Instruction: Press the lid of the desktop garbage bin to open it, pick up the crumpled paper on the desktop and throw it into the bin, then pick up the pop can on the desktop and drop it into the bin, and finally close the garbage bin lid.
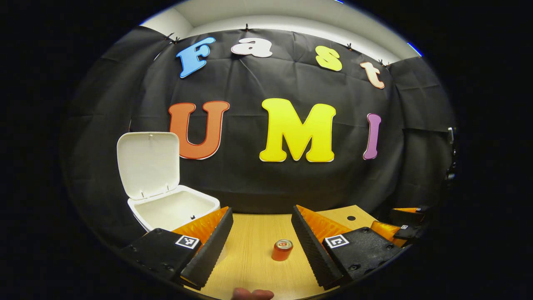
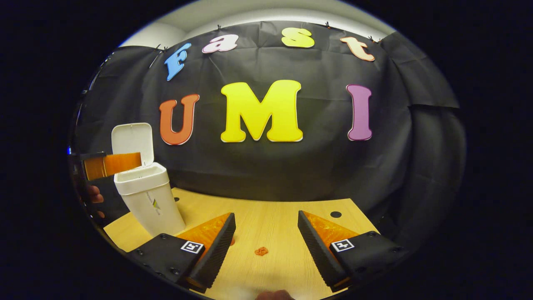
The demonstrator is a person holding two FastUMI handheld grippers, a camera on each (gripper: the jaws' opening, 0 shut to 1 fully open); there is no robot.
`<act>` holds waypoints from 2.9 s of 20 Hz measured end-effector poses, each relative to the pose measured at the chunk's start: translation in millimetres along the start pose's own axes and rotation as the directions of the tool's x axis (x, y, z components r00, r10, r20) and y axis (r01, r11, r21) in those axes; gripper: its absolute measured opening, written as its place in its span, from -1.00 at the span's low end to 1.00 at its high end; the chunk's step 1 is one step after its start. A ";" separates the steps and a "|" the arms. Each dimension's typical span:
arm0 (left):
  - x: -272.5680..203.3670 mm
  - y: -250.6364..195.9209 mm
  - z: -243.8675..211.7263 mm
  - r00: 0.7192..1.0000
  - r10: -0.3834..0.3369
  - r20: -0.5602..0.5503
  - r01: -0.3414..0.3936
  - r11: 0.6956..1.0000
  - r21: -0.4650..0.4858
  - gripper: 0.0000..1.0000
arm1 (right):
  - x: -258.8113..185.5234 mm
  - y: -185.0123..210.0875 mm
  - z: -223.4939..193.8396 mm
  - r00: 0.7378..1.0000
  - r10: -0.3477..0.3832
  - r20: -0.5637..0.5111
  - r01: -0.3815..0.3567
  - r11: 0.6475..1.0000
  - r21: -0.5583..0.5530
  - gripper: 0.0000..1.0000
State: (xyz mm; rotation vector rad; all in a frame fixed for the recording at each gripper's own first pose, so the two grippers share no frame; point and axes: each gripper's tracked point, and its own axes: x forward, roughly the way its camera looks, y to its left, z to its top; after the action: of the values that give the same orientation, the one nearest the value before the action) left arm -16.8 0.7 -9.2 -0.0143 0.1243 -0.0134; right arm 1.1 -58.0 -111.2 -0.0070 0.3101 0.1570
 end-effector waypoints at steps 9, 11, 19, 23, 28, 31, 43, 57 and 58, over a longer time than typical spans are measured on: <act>-32.1 20.4 -30.3 0.994 0.079 -0.075 -0.078 0.997 0.008 0.87 | 44.0 4.2 -92.2 0.976 0.083 -0.201 -0.093 0.995 -0.040 0.90; -41.6 24.5 -34.4 0.991 0.099 -0.085 -0.098 0.995 0.015 0.87 | 58.0 4.7 -116.6 0.964 0.097 -0.249 -0.117 0.991 -0.065 0.90; -71.7 43.1 -48.6 0.972 0.195 -0.131 -0.193 0.981 0.030 0.87 | 119.6 2.2 -204.0 0.873 0.110 -0.476 -0.154 0.987 -0.055 0.94; -88.2 60.6 -56.2 0.951 0.265 -0.159 -0.262 0.964 0.039 0.87 | 148.8 0.8 -228.2 0.853 0.088 -0.515 -0.136 0.989 -0.056 0.93; -103.7 79.2 -65.1 0.924 0.336 -0.185 -0.331 0.942 0.058 0.87 | 170.2 5.3 -242.1 0.845 0.079 -0.528 -0.129 0.990 -0.058 0.92; -107.1 85.4 -63.4 0.913 0.361 -0.188 -0.355 0.932 0.066 0.87 | 173.9 9.2 -249.7 0.835 0.085 -0.544 -0.127 0.991 -0.041 0.92; -118.5 82.9 -50.9 0.913 0.381 -0.149 -0.371 0.924 0.094 0.87 | 178.5 15.2 -252.6 0.838 0.123 -0.531 -0.174 0.984 -0.046 -0.07; -110.2 64.8 -45.9 0.936 0.327 -0.131 -0.319 0.945 0.075 0.87 | 123.6 43.4 -168.5 0.848 0.270 -0.456 -0.238 0.963 0.129 -0.58; -107.9 65.3 -45.5 0.939 0.319 -0.125 -0.313 0.947 0.067 0.87 | 115.7 49.3 -148.9 0.854 0.285 -0.436 -0.248 0.958 0.141 -0.59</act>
State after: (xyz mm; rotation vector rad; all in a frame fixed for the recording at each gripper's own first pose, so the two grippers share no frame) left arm -128.8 67.0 -42.0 0.0533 0.2605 0.3052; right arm 57.1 3.7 -287.4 0.0813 0.7883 0.4230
